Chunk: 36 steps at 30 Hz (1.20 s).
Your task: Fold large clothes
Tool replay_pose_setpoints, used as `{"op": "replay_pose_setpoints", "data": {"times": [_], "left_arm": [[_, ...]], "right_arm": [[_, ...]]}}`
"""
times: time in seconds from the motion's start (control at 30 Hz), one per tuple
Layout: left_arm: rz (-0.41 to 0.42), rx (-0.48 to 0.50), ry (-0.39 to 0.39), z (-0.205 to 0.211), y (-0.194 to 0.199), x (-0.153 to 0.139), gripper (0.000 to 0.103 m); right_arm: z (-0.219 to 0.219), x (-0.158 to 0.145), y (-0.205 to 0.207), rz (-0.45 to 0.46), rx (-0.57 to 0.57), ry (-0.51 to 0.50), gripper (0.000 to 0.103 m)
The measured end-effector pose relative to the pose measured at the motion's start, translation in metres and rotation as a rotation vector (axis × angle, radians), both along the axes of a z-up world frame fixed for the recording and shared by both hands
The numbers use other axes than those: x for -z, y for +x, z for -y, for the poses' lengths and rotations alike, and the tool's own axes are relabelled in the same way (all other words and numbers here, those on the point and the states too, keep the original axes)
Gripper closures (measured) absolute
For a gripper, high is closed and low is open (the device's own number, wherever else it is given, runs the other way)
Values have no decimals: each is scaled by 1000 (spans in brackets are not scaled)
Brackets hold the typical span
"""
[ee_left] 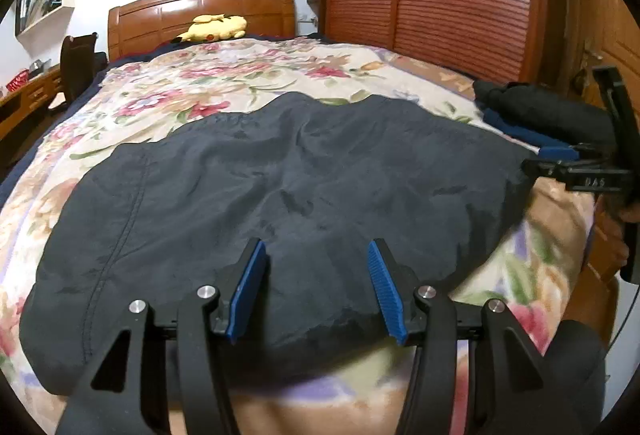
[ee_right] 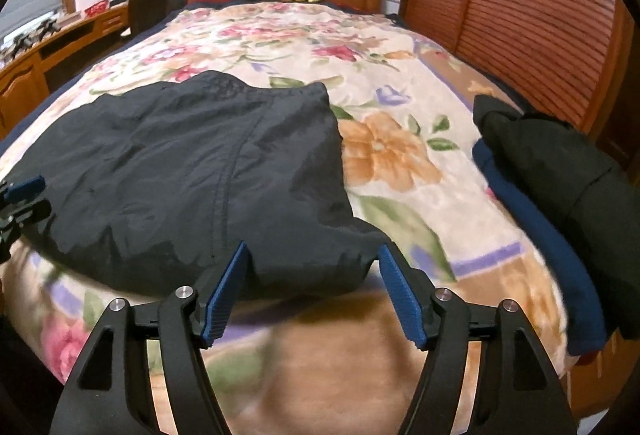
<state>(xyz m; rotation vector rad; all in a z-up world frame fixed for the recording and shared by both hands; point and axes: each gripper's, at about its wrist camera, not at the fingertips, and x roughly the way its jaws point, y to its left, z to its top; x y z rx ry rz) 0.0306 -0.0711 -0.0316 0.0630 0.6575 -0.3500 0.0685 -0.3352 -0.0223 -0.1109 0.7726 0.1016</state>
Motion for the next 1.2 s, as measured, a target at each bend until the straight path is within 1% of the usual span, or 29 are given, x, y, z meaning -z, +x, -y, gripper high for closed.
{"op": "replay_pose_setpoints", "data": {"times": [0.17,0.33,0.43,0.53,0.6,0.8,0.93,1.0,1.03,1.07,1.1,1.17,1.2], "left_arm": [[-7,-4,0,-3,2,3,50],[-13,-6,0,-3,2,5,50],[-15,-3,4,-2,2,5,50],[-17,-1,3,-3,3,5,50],[-17,-1,5,-2,3,6,50],[-16,-5,8,-2,3,6,50],[-16,-4,9,-2,3,6,50],[-16,-3,9,-2,3,6,50],[-16,-4,9,-2,3,7,50],[-16,-4,10,-2,3,7,50],[-16,-4,9,-3,3,7,50],[-16,-4,10,-2,3,7,50],[-16,-4,10,-3,3,7,50]], "right_arm": [[10,6,7,-5,20,104,26],[9,14,15,-17,44,126,21],[10,25,21,-49,61,141,19],[13,32,24,-68,76,155,15],[13,36,24,-81,83,163,15],[8,40,22,-80,95,155,15],[13,43,24,-100,99,211,14],[13,44,24,-102,94,222,16],[13,43,24,-102,86,227,19],[13,43,23,-103,75,236,24],[11,42,23,-104,63,244,27],[8,41,21,-106,35,258,43],[5,39,21,-106,24,259,47]]}}
